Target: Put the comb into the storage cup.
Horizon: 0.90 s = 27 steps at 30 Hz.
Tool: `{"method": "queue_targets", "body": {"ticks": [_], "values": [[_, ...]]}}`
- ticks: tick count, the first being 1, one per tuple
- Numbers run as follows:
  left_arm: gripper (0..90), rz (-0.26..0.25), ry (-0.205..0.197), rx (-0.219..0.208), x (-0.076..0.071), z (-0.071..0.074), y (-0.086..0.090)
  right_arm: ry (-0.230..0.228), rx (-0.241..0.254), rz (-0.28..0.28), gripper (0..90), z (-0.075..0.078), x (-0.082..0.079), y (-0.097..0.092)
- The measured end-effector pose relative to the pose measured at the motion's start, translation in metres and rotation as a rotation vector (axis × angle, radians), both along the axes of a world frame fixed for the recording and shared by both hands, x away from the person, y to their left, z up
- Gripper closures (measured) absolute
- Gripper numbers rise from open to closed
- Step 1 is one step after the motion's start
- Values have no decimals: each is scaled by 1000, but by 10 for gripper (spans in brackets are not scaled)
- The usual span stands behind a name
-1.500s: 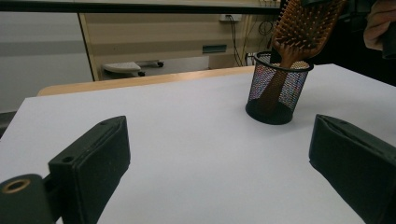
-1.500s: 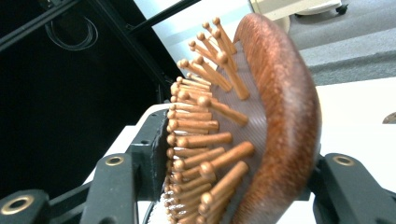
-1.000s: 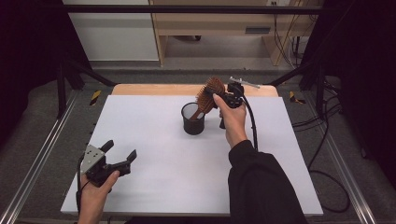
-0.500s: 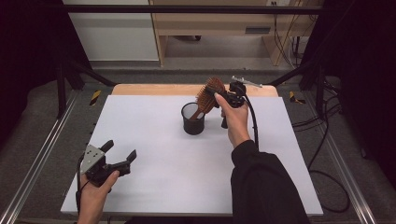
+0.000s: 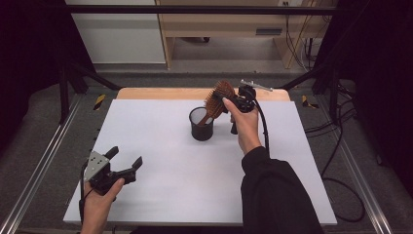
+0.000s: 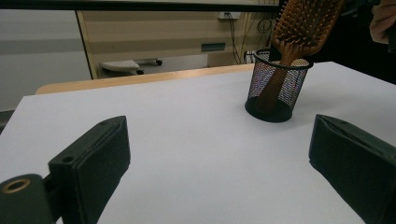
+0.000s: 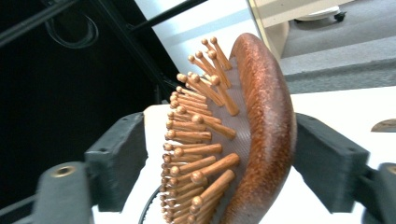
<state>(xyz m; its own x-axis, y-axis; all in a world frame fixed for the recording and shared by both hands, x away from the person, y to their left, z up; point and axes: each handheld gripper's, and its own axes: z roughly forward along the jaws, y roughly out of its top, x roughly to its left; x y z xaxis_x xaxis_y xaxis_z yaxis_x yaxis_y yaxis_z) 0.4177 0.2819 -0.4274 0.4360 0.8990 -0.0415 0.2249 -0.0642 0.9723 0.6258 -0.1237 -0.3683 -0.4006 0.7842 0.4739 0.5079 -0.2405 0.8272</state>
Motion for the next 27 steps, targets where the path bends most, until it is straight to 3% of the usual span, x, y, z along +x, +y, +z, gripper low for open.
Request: {"method": "queue_targets", "body": {"ticks": [18, 27], "values": [[56, 5, 0, 2, 0, 0, 1, -9, -15, -9, 78, 5, -4, -3], [50, 6, 7, 1, 1, -2, 1, -35, -59, -15, 37, 13, -11, -8]]}}
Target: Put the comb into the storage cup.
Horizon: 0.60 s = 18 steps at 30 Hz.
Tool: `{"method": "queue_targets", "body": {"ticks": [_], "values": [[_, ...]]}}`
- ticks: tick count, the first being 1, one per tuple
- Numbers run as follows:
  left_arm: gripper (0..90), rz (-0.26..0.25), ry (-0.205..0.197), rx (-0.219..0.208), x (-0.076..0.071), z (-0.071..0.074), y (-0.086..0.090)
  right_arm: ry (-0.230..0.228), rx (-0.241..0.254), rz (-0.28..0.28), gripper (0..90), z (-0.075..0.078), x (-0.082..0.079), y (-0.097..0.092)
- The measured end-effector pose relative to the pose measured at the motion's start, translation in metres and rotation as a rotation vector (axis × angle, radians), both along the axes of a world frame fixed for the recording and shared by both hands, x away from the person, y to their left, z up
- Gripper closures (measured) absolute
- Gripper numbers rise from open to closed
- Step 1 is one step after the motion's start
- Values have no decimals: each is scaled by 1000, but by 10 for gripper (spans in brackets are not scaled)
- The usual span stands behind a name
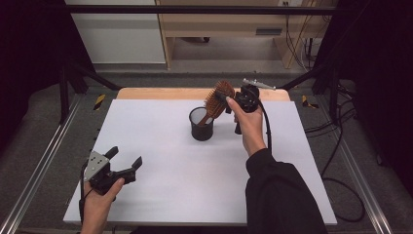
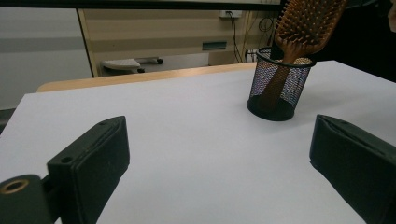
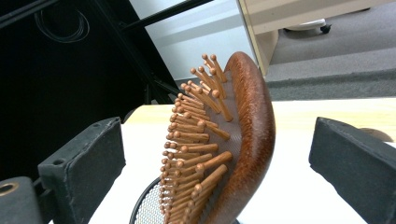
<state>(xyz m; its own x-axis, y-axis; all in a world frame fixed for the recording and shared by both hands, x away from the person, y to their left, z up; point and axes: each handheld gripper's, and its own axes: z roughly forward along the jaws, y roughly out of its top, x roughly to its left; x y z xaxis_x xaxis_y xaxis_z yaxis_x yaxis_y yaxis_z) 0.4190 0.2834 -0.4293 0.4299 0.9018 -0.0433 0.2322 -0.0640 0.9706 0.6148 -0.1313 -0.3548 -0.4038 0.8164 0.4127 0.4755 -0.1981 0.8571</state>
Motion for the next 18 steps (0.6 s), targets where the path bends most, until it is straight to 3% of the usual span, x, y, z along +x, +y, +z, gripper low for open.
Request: {"method": "queue_targets", "body": {"ticks": [6, 9, 15, 18], "values": [[46, 6, -2, -4, 0, 0, 1, -29, -36, 4, 39, 7, -8, -4], [46, 5, -1, -2, 0, 0, 1, -56, -26, 17, 39, 11, -12, -4], [45, 0, -1, 2, 0, -1, 0, -78, -54, 14, 43, 15, -16, -2], [44, 3, -1, -3, 0, -1, 1, -97, -96, -12, 54, 16, -18, -2]]}}
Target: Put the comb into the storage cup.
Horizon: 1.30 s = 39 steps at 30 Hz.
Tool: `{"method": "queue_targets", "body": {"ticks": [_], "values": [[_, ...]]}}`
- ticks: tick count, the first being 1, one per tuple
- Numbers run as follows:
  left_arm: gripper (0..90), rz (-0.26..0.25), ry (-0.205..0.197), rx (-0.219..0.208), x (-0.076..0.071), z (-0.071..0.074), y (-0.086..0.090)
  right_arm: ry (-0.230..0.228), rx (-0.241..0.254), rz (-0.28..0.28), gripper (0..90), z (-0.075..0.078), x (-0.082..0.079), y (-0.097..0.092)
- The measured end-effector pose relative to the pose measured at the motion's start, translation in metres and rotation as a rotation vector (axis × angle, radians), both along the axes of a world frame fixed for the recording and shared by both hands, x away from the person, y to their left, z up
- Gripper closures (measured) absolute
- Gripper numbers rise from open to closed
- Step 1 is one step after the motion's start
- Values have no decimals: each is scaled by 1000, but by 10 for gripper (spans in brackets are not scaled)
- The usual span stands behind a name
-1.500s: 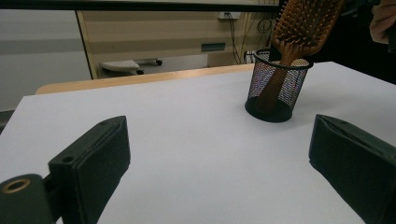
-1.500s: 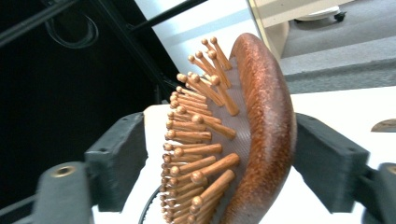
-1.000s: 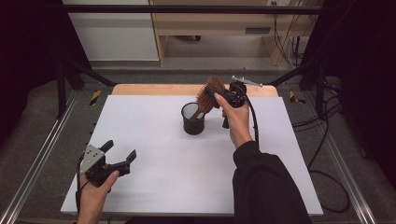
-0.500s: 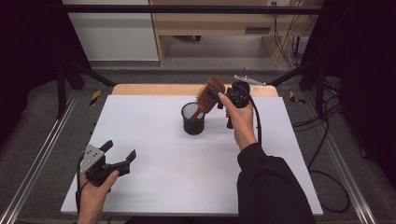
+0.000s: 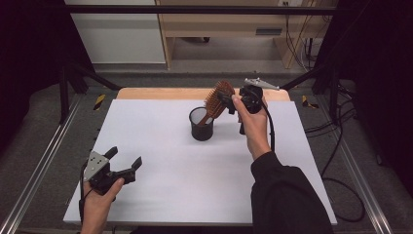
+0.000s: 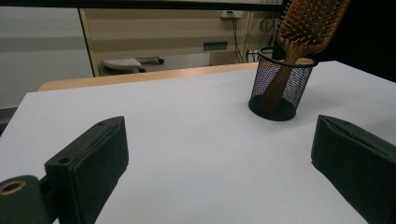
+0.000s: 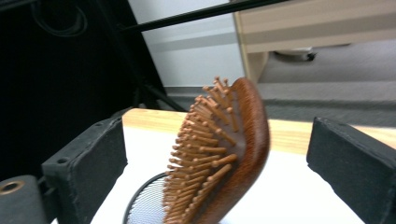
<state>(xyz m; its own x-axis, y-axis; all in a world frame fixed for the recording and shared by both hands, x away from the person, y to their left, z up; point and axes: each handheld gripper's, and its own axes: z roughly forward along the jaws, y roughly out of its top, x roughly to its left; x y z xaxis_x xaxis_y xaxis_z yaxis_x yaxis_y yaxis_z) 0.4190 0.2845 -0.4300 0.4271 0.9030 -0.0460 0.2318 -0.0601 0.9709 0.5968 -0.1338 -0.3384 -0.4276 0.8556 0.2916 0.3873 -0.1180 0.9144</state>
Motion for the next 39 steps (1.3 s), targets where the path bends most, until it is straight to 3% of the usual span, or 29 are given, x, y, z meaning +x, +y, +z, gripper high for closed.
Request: {"method": "queue_targets", "body": {"ticks": [7, 19, 28, 32, 39], "values": [[28, 10, -8, -4, 0, 0, 1, -30, -37, -23, 60, 3, -1, -3], [26, 22, -13, -11, 0, 0, 5, -75, -47, -8, 101, 15, -6, -10], [26, 28, -18, -15, -1, 0, 6, -106, -83, 13, 124, 23, -15, -18], [26, 30, -19, -16, -1, 0, 6, -121, -74, 16, 108, 28, -16, -21], [26, 29, -19, -17, -1, -1, 7, -134, -104, 9, 69, 32, -19, -23]]}}
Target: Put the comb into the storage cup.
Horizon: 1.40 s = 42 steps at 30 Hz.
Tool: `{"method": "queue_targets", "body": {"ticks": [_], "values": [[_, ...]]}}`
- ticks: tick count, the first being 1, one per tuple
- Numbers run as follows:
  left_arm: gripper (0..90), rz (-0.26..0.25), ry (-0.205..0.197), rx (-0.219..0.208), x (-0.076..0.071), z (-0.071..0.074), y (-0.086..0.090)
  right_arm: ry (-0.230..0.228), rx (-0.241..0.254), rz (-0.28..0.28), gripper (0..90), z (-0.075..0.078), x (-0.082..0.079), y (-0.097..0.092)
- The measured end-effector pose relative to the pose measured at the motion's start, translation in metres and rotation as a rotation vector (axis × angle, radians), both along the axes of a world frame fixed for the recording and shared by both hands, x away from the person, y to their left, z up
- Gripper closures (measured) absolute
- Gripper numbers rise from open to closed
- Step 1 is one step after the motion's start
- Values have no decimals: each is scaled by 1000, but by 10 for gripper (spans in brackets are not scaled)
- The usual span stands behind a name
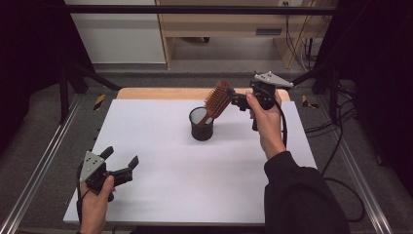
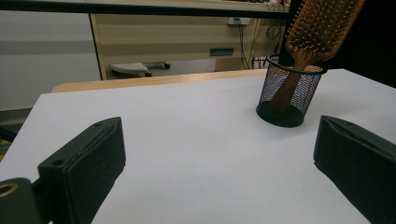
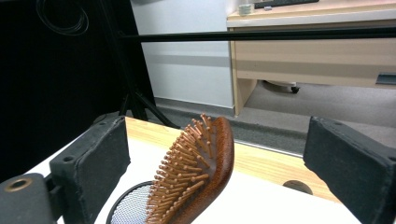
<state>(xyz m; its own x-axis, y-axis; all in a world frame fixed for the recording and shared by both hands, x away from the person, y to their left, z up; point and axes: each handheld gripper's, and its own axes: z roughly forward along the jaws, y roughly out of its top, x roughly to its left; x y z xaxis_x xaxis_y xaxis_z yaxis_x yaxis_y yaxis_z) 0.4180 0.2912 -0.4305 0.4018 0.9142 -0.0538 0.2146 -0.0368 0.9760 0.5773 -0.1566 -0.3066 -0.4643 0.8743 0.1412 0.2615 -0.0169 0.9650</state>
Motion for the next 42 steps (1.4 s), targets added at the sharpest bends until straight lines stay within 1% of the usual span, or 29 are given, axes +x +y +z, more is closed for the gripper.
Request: {"method": "queue_targets", "body": {"ticks": [2, 7, 9, 12, 18, 23, 29, 31, 32, 36, 42], "values": [[25, 0, -1, 1, 0, 0, 0, -7, -2, -5, 66, 1, -1, -1], [26, 0, 0, 3, 0, 0, 0, -46, -23, -23, 60, 4, -8, -5], [26, 1, -2, 1, 0, 0, 1, -59, -25, -17, 61, 5, -10, -6], [23, 10, -3, 0, 0, 0, 3, -89, -42, -35, 67, 7, -15, -7], [24, 19, -10, -14, -1, 1, 8, -127, -46, -43, 60, 7, -25, -11], [24, 19, -10, -20, -1, 0, 9, -133, -58, -27, 47, 8, -29, -13], [24, 17, -9, -15, 0, 0, 7, -133, -56, 2, 45, 7, -31, -13], [24, 14, -9, -9, 0, 1, 8, -122, -56, 11, 47, 4, -31, -13], [24, 14, -11, -10, -1, 1, 8, -114, -62, 12, 48, 2, -31, -13], [24, 13, -10, -9, 0, 0, 7, -107, -43, 14, 47, 0, -32, -15], [24, 3, -16, -7, 0, 2, 6, -106, -35, 1, 41, 3, -38, -23]]}}
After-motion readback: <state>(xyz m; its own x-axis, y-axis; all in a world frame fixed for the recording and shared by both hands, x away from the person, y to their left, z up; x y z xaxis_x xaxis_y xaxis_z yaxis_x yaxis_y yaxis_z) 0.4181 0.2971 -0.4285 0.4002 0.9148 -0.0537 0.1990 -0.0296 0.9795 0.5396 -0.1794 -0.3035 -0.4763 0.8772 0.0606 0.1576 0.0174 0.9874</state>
